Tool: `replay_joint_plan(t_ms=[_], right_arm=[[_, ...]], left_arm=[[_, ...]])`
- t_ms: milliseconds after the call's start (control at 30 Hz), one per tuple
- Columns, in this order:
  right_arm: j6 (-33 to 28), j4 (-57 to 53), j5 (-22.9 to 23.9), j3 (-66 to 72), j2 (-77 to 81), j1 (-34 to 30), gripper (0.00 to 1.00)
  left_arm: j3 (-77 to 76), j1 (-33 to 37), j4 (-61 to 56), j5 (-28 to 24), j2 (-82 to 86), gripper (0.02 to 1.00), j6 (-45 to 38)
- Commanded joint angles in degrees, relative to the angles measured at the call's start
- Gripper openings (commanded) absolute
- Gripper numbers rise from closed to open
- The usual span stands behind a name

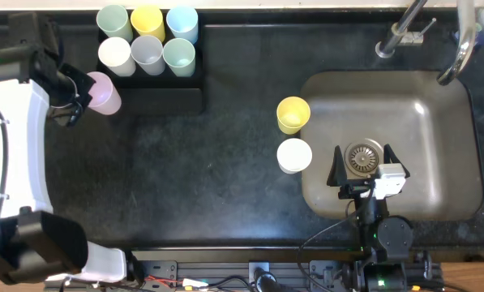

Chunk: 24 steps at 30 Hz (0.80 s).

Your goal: Store Cups

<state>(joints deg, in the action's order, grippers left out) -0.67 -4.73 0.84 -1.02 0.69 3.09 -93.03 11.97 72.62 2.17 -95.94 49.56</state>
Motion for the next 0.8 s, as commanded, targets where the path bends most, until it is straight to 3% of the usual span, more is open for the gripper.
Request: replay_joint_plan(t_ms=[33, 800], right_arm=[[-0.2, 0.28, -0.2, 0.74, -0.44, -0.13, 0.993], [-0.2, 0.28, -0.2, 0.74, -0.44, -0.13, 0.993]], left_arm=[[-0.59, 1.38, -1.9, -3.04, -2.36, 0.036, -1.73], [-0.59, 0.24, -10.01, -1.57, -10.93, 0.036, -1.53]])
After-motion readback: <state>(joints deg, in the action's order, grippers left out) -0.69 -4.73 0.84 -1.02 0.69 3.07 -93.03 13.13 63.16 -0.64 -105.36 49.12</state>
